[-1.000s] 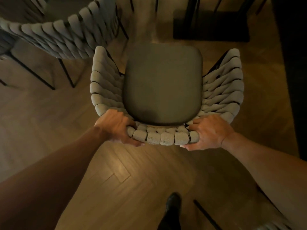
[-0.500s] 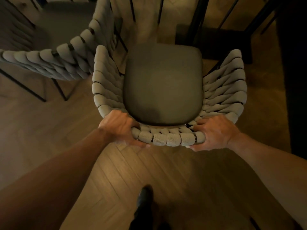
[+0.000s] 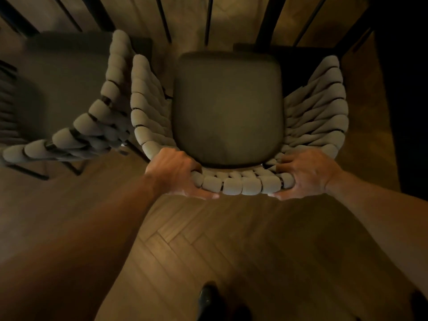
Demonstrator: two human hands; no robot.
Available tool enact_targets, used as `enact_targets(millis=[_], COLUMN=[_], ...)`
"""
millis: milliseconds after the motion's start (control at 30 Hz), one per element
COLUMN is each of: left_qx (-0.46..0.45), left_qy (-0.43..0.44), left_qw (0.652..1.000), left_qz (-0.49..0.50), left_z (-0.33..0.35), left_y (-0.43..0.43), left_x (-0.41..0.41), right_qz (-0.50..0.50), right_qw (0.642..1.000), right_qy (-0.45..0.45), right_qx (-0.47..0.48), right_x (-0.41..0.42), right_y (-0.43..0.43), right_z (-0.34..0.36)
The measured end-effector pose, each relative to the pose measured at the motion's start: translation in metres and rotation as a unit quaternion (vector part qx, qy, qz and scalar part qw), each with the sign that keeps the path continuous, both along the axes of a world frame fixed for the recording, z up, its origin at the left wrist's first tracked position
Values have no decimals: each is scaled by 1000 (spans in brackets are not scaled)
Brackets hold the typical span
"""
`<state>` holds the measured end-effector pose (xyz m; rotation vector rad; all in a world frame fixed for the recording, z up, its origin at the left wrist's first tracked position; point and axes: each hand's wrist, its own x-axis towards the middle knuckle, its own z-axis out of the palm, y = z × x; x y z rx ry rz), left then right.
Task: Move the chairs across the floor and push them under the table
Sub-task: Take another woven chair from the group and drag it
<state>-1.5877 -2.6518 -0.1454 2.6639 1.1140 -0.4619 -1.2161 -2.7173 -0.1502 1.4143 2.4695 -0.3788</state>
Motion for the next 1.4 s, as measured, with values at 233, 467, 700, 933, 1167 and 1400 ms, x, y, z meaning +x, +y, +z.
enact_targets(millis=[233, 467, 700, 933, 1167, 1400], left_qx=[-12, -30, -91, -88, -102, -135], left_qy=[-8, 7, 54, 102, 117, 202], left_qw=[1000, 999, 981, 981, 985, 967], left_qz=[-14, -42, -161, -137, -69, -78], left_z=[-5, -2, 18, 27, 36, 69], left_y=[30, 49, 68, 120, 126, 108], left_x=[27, 46, 55, 20, 11, 36], right_qz=[17, 34, -3, -82, -181, -391], right_qw=[999, 999, 996, 995, 982, 911], right_qy=[-30, -7, -43, 10, 13, 121], right_qx=[-27, 6, -80, -46, -47, -48], right_x=[29, 50, 46, 6, -27, -64], right_y=[42, 60, 61, 69, 65, -11], right_z=[11, 19, 27, 18, 32, 81])
